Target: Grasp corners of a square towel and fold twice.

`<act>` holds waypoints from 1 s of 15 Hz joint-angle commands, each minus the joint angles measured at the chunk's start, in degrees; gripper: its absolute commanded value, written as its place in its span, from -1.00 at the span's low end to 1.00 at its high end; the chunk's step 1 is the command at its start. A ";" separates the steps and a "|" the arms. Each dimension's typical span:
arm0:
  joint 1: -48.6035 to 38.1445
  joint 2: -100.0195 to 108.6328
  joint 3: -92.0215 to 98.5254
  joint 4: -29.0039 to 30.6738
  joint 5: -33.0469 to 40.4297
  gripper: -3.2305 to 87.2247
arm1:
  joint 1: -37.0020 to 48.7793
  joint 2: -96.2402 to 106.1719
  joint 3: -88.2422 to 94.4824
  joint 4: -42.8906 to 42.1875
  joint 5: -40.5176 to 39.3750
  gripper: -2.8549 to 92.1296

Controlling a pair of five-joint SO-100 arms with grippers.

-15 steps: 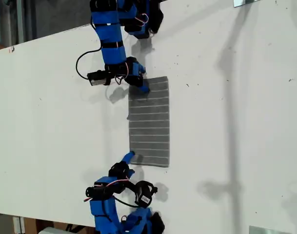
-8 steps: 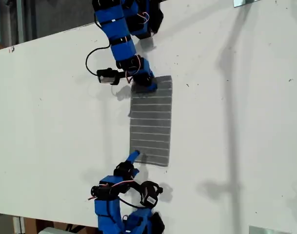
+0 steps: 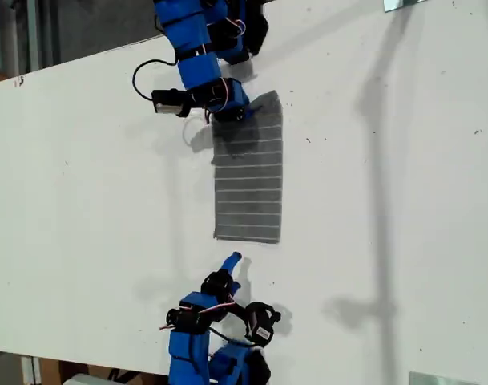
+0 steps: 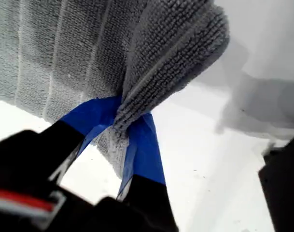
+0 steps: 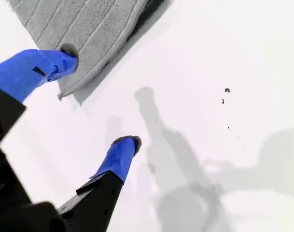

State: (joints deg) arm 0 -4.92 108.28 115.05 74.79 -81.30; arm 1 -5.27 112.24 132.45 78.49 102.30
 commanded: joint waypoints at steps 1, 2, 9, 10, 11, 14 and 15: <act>0.88 1.76 3.25 -5.98 -0.53 -0.21 | -0.97 5.45 -8.61 9.23 3.25 -0.94; 0.88 0.79 5.36 -8.09 -1.05 -0.21 | -1.05 6.42 -12.04 13.45 4.39 -0.94; 0.09 -3.69 9.76 -13.36 -1.49 -0.21 | -0.70 23.20 -14.15 28.48 16.70 -0.94; -0.18 -4.04 9.84 -13.62 -1.14 -0.21 | -2.37 25.22 -16.00 31.64 19.34 -0.94; -0.44 -4.39 9.76 -13.80 -0.88 -0.21 | -3.60 26.46 -18.19 34.54 21.27 -0.94; -1.76 -5.98 9.49 -14.77 0.09 -0.21 | -2.90 31.46 -21.53 38.67 21.71 -0.94; -2.46 -7.12 9.49 -15.21 0.62 -0.21 | -0.79 32.78 -21.62 38.67 19.51 -0.94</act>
State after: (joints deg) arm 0 -5.62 101.34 125.16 60.38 -81.74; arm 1 -8.17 143.26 113.82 109.51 123.22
